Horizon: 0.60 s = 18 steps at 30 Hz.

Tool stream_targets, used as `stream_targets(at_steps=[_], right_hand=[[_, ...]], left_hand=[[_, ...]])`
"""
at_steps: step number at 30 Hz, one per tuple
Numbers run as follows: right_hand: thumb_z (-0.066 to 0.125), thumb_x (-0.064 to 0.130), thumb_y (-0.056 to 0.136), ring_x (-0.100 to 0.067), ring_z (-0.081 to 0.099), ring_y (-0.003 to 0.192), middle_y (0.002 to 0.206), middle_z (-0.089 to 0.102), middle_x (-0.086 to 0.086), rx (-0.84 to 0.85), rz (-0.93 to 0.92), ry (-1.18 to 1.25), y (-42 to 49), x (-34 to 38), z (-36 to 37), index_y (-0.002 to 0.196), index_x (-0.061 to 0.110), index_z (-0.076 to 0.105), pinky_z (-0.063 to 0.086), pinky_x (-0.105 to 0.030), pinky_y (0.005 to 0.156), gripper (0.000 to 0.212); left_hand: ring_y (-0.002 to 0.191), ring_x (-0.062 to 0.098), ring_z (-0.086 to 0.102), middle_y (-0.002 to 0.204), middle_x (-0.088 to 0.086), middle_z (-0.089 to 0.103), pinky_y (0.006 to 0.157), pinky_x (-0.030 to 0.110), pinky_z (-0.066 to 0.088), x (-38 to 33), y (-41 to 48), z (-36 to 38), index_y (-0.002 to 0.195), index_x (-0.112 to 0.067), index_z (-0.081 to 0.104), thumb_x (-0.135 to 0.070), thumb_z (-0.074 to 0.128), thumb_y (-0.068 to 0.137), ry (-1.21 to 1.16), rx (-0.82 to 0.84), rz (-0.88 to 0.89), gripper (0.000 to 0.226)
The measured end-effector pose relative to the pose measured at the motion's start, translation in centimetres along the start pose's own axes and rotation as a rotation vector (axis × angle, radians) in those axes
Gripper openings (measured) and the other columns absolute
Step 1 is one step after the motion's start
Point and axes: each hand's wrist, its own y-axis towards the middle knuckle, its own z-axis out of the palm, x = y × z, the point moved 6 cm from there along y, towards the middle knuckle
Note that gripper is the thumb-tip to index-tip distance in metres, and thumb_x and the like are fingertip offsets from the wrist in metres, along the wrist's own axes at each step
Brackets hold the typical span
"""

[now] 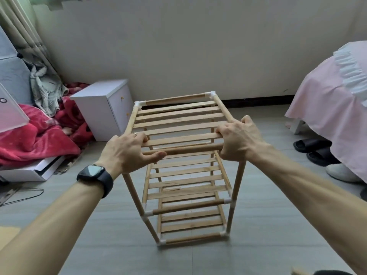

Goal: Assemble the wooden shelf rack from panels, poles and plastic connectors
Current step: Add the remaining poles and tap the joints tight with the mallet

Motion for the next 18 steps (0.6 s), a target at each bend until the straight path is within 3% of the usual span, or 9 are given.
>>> stream_targets(at_steps=[4, 9, 13, 18], right_hand=[[0.055, 0.04, 0.078, -0.013, 0.051, 0.083, 0.089, 0.057, 0.01, 0.034, 0.009, 0.021, 0.0, -0.2, 0.5, 0.095, 0.032, 0.054, 0.034, -0.039, 0.085, 0.018], [0.055, 0.049, 0.081, -0.017, 0.051, 0.105, 0.106, 0.056, 0.006, 0.204, 0.007, 0.021, 0.2, 0.5, 1.2, 0.111, 0.03, 0.053, 0.03, -0.051, 0.104, 0.035], [0.05, 0.047, 0.083, -0.018, 0.052, 0.091, 0.093, 0.054, 0.007, 0.106, 0.032, 0.053, 0.2, 0.6, 1.0, 0.1, 0.029, 0.053, 0.04, -0.044, 0.092, 0.025], [0.049, 0.043, 0.081, -0.015, 0.05, 0.078, 0.081, 0.051, 0.009, 0.073, 0.031, 0.048, 0.4, 0.5, 1.1, 0.09, 0.03, 0.05, 0.037, -0.041, 0.083, 0.016]], left_hand=[[0.062, 0.0, 0.046, 0.085, -0.015, 0.052, 0.051, 0.022, 0.031, -0.1, 0.0, 0.0, 0.1, -0.032, 0.05, -0.103, 0.015, 0.069, -0.01, 0.021, -0.013, 0.085], [0.069, 0.002, 0.046, 0.091, -0.013, 0.054, 0.058, 0.029, 0.031, -0.4, 0.1, 0.7, 0.108, -0.031, 0.056, -0.106, 0.009, 0.064, -0.02, 0.128, -0.056, 0.099], [0.072, 0.008, 0.047, 0.09, -0.01, 0.056, 0.066, 0.035, 0.032, -0.7, 0.1, 0.9, 0.103, -0.029, 0.058, -0.106, 0.008, 0.064, -0.012, 0.089, -0.113, 0.099], [0.065, 0.007, 0.046, 0.077, -0.013, 0.052, 0.067, 0.037, 0.035, -0.7, 0.2, 0.9, 0.094, -0.03, 0.054, -0.107, 0.009, 0.061, -0.031, 0.076, -0.143, 0.096]])
